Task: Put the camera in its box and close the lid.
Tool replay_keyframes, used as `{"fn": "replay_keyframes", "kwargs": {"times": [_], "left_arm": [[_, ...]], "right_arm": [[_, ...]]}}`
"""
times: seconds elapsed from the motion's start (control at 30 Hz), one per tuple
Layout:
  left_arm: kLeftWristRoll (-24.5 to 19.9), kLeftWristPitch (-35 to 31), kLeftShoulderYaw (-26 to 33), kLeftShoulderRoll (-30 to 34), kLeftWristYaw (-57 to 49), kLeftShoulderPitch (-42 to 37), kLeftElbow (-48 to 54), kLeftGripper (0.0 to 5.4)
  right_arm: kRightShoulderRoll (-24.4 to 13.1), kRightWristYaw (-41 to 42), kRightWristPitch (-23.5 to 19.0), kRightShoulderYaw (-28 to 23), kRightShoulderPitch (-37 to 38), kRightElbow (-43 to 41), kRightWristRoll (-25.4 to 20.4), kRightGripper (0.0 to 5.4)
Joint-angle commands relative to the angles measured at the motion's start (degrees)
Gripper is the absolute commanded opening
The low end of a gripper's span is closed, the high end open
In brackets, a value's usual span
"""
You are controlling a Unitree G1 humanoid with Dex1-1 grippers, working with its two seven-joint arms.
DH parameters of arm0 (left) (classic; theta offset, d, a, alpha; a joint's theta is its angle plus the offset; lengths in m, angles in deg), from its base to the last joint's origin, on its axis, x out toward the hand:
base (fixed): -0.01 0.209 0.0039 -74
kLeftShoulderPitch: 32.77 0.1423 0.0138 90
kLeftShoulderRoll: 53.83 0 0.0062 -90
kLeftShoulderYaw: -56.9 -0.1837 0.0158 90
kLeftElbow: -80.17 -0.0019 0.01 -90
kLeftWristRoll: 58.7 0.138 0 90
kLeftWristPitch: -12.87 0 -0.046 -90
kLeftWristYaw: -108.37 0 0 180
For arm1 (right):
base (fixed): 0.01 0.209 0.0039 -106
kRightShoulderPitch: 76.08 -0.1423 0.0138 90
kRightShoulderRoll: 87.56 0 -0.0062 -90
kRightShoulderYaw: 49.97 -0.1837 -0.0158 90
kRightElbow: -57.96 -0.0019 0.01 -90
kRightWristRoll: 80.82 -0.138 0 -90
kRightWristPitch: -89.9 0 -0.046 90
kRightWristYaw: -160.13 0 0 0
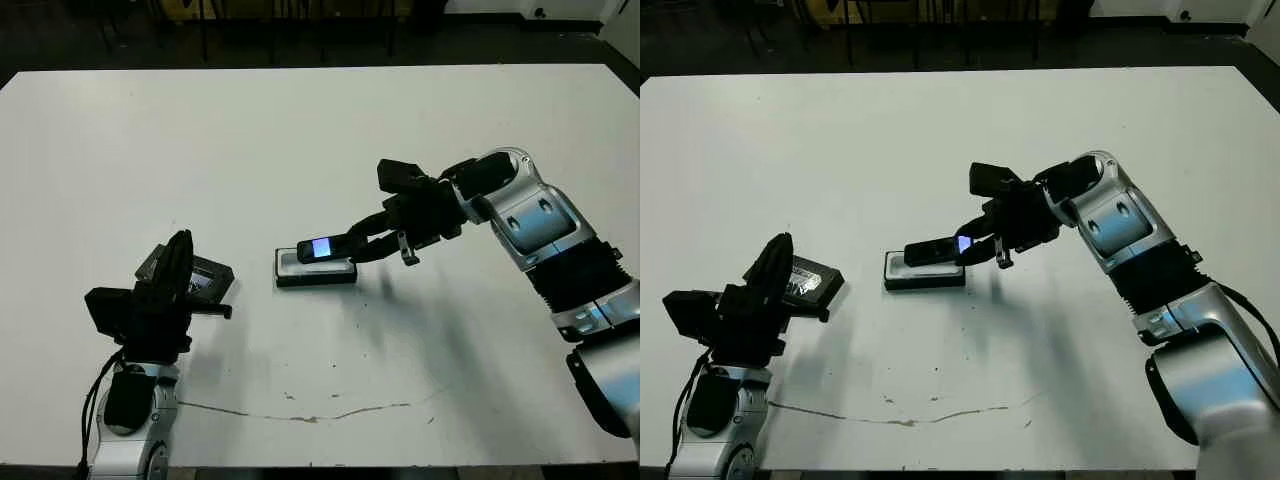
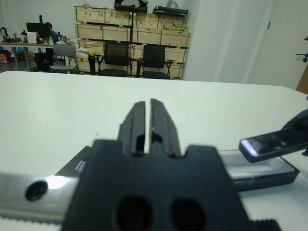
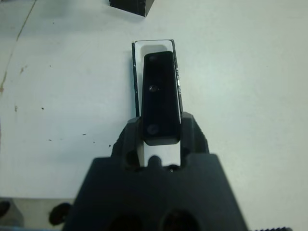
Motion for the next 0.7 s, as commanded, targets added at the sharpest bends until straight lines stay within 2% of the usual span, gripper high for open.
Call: {"fn": "replay_keyframes", "kwargs": {"times": [0.03,0.33,0.7], "left_arm": [[0.4,-0.3,-0.1,0.2,-0.3,0.7,-0.6,0.00],[0.5,-0.2,-0.3,0.2,-0.3,1.0,-0.5,0.00],[0.9,-0.1,-0.9,-0.1,-0.9,1.2,-0.7,0.00]], "right_arm": [[0.4,-0.3,1.2,0.3,0.5,1.0,0.9,0.54],[1.3,0.6,4.1,0.5,0.4,4.1,1.9,0.54],[3.2,1.6,3.3,2.2,-0.4,7.0,4.4,0.54]]}}
